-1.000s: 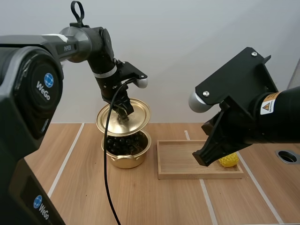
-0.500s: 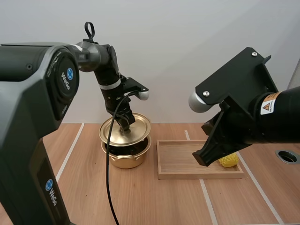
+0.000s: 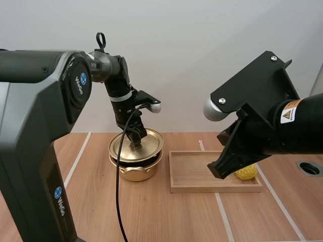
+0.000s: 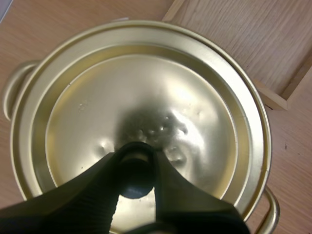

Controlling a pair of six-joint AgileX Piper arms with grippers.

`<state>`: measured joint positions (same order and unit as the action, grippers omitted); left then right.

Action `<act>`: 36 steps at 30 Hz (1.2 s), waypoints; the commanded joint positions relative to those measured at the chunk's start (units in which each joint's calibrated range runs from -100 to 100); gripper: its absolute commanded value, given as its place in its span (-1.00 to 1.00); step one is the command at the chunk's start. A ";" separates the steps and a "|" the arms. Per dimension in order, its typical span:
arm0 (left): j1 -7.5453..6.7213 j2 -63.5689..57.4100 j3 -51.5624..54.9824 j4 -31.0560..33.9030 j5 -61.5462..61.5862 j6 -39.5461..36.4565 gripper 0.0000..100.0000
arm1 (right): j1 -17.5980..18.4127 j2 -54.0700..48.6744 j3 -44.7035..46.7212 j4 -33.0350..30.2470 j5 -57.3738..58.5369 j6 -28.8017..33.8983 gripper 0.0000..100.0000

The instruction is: Open the pot, put the grape inside, and close it

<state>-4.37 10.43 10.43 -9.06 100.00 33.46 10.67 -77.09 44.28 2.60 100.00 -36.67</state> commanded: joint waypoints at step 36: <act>-0.24 5.74 -0.05 5.97 -0.84 -3.89 -1.00 | 0.20 -0.42 0.18 0.41 0.00 -0.15 -1.00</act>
<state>-4.76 14.43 10.00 -7.23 100.00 30.85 10.67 -77.09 44.28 2.71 100.00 -36.67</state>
